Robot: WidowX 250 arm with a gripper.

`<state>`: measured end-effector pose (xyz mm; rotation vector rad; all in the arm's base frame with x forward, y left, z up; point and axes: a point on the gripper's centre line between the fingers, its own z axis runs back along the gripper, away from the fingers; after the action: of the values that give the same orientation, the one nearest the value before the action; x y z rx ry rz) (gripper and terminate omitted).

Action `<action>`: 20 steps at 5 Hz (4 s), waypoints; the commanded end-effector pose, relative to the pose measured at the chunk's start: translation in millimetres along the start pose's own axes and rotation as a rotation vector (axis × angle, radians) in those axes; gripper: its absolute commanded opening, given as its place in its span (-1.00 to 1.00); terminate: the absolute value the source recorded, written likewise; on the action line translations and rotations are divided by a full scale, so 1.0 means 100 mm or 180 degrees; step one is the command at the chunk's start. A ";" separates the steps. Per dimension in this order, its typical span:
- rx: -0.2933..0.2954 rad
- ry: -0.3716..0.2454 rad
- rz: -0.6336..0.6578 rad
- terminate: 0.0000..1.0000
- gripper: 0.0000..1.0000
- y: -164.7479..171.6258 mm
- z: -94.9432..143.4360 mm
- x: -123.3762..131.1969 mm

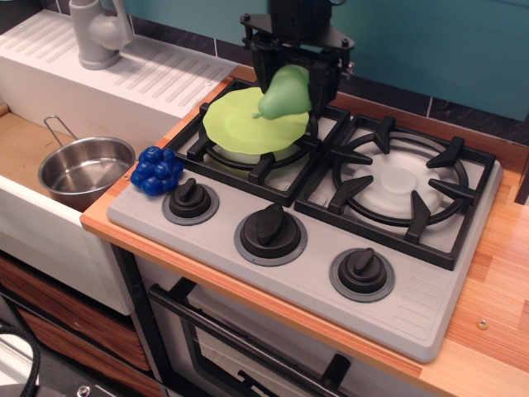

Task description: Put pear on plate and blueberry in pot or pan in sink

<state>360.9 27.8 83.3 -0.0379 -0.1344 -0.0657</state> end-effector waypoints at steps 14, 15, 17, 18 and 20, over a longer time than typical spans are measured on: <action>0.0054 -0.0135 -0.0026 -1.00 1.00 -0.12 0.66 -0.15; 0.0054 -0.0135 -0.0026 -1.00 1.00 -0.12 0.66 -0.15; 0.0054 -0.0135 -0.0026 -1.00 1.00 -0.12 0.66 -0.15; 0.0054 -0.0135 -0.0026 -1.00 1.00 -0.12 0.66 -0.15; 0.0317 -0.0269 -0.0354 -1.00 1.00 0.18 0.52 -0.42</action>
<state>309.3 49.6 106.6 0.0460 -0.1548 -0.1695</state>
